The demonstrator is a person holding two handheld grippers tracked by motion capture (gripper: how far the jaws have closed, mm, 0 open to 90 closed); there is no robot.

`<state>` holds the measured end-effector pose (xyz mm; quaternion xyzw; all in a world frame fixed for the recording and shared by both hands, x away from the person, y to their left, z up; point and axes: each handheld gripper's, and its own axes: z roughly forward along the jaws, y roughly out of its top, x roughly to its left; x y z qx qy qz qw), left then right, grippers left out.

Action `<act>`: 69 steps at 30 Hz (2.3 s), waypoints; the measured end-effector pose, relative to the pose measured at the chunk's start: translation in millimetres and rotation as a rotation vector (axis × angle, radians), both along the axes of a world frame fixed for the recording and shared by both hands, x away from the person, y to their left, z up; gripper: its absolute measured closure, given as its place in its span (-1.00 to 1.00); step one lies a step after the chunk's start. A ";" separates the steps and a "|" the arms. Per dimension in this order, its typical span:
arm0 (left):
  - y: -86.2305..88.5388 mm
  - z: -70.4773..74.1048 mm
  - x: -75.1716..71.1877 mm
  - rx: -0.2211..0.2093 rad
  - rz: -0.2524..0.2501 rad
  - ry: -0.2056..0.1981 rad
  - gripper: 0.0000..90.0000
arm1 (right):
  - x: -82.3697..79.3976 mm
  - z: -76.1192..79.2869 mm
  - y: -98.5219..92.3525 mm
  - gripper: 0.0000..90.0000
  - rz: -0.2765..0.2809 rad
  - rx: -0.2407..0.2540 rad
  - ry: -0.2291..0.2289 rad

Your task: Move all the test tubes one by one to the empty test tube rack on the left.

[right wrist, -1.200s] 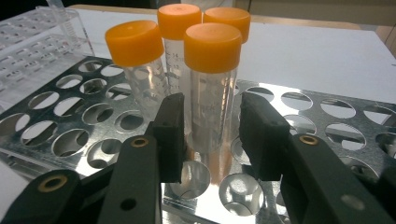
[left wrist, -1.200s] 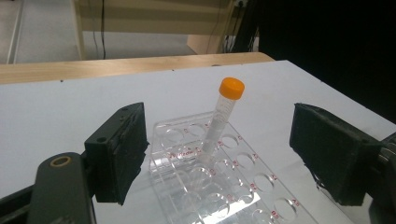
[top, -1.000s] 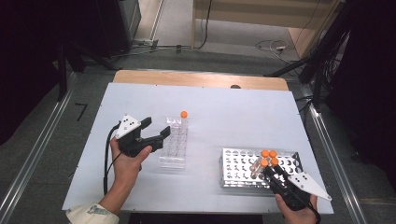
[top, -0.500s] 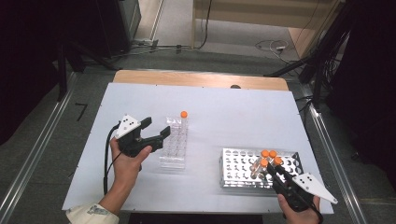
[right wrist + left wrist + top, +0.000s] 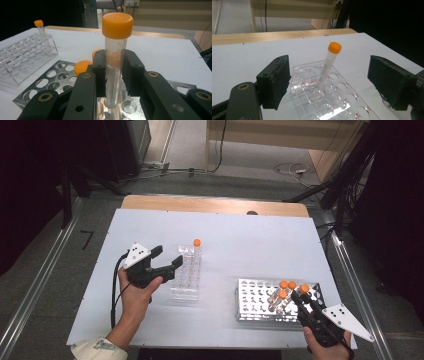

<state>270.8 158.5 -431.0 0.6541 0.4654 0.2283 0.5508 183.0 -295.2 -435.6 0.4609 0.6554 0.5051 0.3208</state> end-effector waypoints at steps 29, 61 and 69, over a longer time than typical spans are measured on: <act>-2.7 0.8 -0.2 0.009 -0.008 -0.001 -0.62 | -13.2 35.3 28.1 0.59 0.199 0.026 -0.020; -6.8 5.0 -0.7 0.000 -0.021 -0.016 -0.62 | 57.7 27.7 118.0 0.59 0.369 -0.024 0.050; -9.3 6.6 0.4 -0.005 -0.032 -0.019 -0.62 | 70.1 27.9 132.9 0.59 0.375 -0.034 0.054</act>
